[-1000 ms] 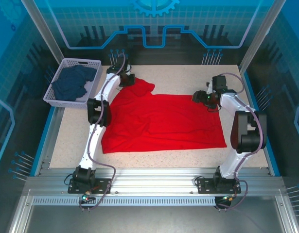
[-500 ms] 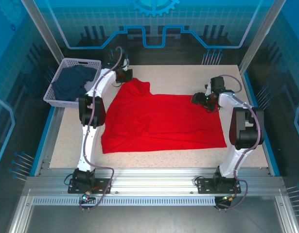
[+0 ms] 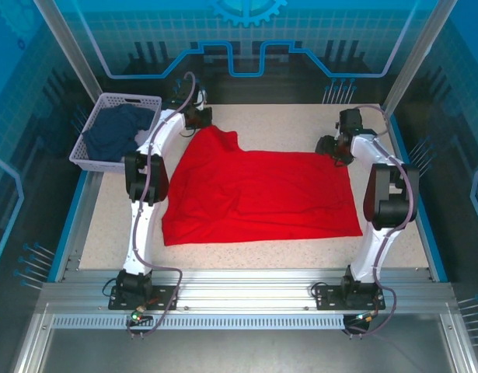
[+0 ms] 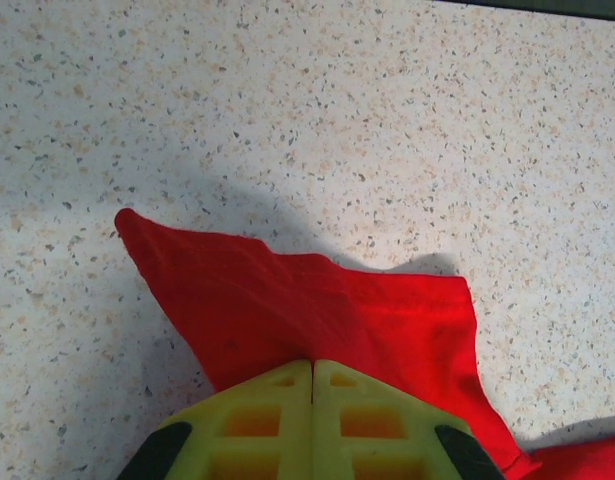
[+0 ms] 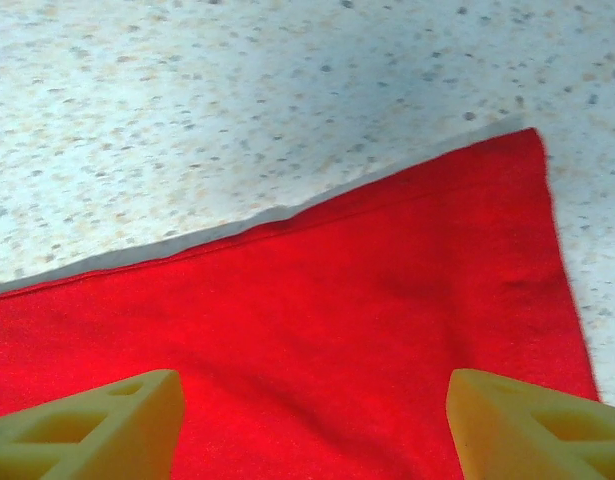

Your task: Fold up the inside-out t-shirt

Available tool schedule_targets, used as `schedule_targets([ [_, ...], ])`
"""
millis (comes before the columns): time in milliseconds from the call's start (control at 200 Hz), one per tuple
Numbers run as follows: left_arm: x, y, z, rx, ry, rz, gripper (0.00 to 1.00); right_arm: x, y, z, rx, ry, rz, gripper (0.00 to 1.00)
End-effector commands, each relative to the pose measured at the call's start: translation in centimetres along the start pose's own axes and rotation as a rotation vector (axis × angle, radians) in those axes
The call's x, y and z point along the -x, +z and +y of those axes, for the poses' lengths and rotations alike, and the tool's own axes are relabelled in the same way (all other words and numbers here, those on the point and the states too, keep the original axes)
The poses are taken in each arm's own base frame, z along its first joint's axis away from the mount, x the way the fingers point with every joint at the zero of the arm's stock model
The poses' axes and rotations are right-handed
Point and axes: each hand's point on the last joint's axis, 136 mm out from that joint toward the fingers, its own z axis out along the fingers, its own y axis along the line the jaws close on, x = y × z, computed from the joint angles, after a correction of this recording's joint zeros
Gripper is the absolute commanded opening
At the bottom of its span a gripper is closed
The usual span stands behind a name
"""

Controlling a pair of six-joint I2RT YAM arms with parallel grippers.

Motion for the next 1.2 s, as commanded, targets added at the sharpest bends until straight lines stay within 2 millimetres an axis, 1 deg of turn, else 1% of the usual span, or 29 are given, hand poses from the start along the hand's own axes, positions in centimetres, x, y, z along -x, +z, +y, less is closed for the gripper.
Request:
schedule_targets([
  [0, 0.4, 1.0, 0.5, 0.004, 0.029, -0.007, 0.04, -0.1, 0.8, -2.6, -0.081, 0.035, 0.046, 0.70],
  [100, 0.3, 1.6, 1.0, 0.016, 0.030, -0.002, 0.21, 0.2, 1.0, -3.2, -0.085, 0.042, 0.046, 0.70],
  [130, 0.3, 1.8, 1.2, 0.020, 0.029, -0.002, 0.30, 0.3, 1.0, -3.1, -0.078, 0.044, 0.046, 0.70],
  [150, 0.3, 1.9, 1.3, 0.022, 0.026, -0.004, 0.34, 0.3, 1.0, -3.1, -0.073, 0.044, 0.046, 0.70],
  [230, 0.2, 2.3, 2.0, 0.044, 0.017, 0.004, 0.45, 0.3, 1.1, -2.9, -0.060, 0.038, 0.049, 0.70],
  [330, -0.2, 3.2, 2.7, 0.052, -0.012, 0.023, 0.53, 0.2, 1.2, -2.5, -0.036, 0.035, 0.051, 0.70],
  [525, -0.1, 4.9, 3.3, 0.067, -0.022, 0.008, 0.63, -0.4, 1.4, -1.4, 0.022, 0.032, 0.061, 0.70],
  [610, 0.0, 5.5, 3.3, 0.055, -0.044, -0.003, 0.63, -0.6, 1.3, -1.1, 0.035, 0.026, 0.061, 0.70],
  [705, 0.5, 5.8, 2.7, 0.014, -0.069, -0.021, 0.62, -0.7, 1.1, -0.8, 0.047, 0.019, 0.059, 0.70],
  [895, 1.0, 6.2, 2.3, -0.022, -0.126, -0.042, 0.47, -0.5, 1.1, -1.4, 0.012, 0.017, 0.057, 0.70],
  [1060, 1.1, 6.6, 2.1, -0.060, -0.168, -0.045, 0.36, 0.6, 0.7, -1.6, -0.004, 0.020, 0.036, 0.70],
  [1196, 1.0, 6.7, 2.4, -0.072, -0.186, -0.038, 0.26, 1.2, 0.7, -1.8, -0.015, 0.029, 0.034, 0.70],
])
